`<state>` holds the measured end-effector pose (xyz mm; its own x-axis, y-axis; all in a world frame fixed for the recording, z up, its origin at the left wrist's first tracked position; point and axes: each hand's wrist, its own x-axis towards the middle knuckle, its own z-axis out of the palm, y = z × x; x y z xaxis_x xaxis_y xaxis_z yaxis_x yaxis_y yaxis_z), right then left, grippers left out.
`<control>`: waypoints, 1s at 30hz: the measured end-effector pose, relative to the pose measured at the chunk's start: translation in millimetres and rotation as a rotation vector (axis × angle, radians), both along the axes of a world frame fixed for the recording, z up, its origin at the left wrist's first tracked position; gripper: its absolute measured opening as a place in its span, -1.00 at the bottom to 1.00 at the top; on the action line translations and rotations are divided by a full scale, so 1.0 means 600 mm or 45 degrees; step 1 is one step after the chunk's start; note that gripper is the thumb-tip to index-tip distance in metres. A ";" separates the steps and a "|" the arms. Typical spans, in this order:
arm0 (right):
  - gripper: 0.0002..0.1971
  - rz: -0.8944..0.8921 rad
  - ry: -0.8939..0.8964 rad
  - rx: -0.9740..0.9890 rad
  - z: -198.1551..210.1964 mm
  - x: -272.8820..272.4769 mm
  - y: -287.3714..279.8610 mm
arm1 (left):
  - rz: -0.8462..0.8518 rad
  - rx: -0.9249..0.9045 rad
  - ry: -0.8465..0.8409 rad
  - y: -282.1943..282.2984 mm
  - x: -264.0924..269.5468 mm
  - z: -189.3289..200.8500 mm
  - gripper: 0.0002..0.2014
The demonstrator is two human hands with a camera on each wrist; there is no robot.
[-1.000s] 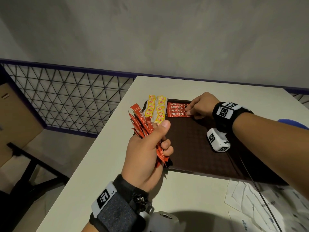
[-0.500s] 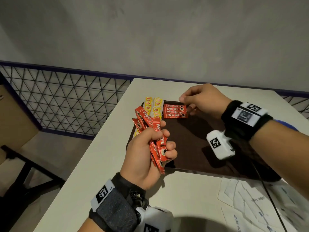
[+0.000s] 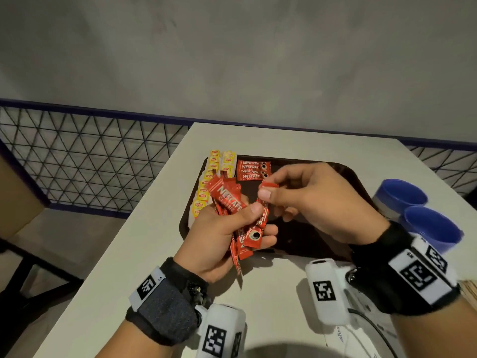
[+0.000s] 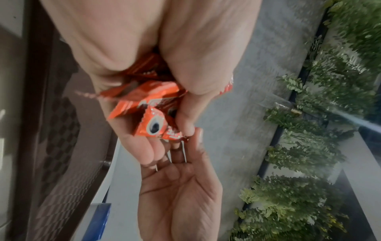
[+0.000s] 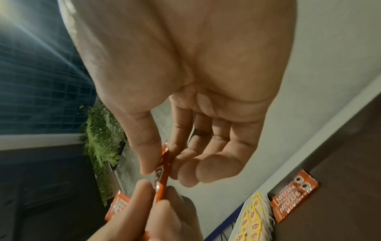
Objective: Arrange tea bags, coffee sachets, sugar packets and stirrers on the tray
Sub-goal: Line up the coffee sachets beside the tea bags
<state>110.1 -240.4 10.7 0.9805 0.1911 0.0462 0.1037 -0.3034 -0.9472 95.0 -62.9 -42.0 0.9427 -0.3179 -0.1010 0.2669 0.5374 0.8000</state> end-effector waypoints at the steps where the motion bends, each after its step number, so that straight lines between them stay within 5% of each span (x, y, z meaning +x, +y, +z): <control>1: -0.79 0.007 0.024 0.018 -0.004 -0.003 -0.003 | 0.000 -0.007 0.001 -0.001 0.001 -0.002 -0.56; 12: -0.71 0.072 0.158 0.499 -0.004 -0.014 -0.005 | 0.239 -0.004 -0.031 0.000 0.020 -0.024 -0.62; 17: -0.48 0.093 0.006 0.298 -0.019 -0.012 0.001 | 0.043 0.029 -0.024 -0.002 0.016 -0.024 -0.56; 20: -0.41 0.100 -0.045 0.169 -0.018 -0.013 0.000 | -0.038 0.065 -0.029 0.002 0.015 -0.026 -0.77; 25: -0.46 0.030 0.019 0.141 -0.019 -0.014 -0.006 | 0.190 0.023 -0.002 0.003 0.021 -0.026 -0.95; 30: -0.80 -0.110 -0.044 0.175 -0.018 -0.013 -0.032 | 0.299 0.035 -0.062 0.007 0.023 -0.025 -0.94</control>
<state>102.3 -259.8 0.2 0.9904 0.0957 0.1000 0.1160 -0.1807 -0.9767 109.0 -58.6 -56.7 0.9944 -0.0871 -0.0590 0.0978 0.5581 0.8240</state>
